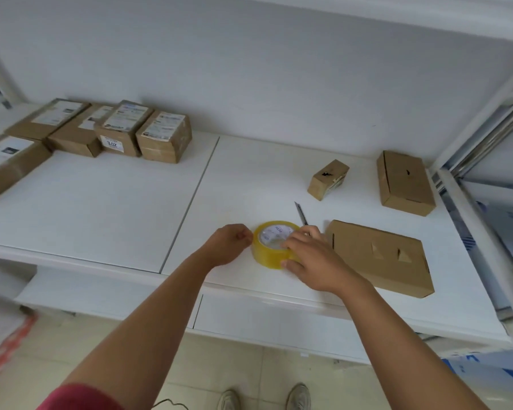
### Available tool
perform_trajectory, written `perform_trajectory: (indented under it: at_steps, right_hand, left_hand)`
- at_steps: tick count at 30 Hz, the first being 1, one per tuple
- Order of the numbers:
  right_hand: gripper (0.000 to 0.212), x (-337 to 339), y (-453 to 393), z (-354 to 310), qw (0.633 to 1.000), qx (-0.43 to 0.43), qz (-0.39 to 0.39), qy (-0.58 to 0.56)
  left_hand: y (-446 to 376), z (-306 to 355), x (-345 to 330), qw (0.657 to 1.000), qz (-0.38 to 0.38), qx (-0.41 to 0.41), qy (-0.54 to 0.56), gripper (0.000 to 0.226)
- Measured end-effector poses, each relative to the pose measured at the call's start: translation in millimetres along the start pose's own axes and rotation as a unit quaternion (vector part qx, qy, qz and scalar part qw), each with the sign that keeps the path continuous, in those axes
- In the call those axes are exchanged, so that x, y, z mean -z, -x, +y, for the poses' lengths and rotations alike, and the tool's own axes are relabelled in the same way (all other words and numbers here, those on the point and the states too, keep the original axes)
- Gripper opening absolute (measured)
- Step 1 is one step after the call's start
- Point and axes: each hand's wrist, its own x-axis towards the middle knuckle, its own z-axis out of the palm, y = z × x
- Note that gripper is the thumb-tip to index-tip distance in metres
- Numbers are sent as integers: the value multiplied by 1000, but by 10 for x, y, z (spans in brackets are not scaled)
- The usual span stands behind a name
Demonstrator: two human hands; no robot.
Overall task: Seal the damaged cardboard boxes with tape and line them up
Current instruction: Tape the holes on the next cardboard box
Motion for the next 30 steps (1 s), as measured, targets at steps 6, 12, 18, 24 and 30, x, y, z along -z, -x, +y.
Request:
perform_trajectory:
  at_steps: [6,12,18,24,30]
  right_hand:
    - [24,414,33,26,993,20,79,-83]
    - [10,839,215,178,946,-31,58,-318]
    - [19,918,404,340,888,-12,72,-455]
    - [16,860,514,524,827,-22,91,-554]
    - [23,753,557,630,760,-24,121,-638]
  left_hand:
    - [-21,427,147,979,67,-36,191,14]
    - [-42,739,306,947,-39,-117,295,23]
    - [-133,946,312,936,-70,-142,315,23]
    - [-186,1152,286,938,-84,-132,310,17]
    - [-226,1257,219,935,-109,-136,310,19]
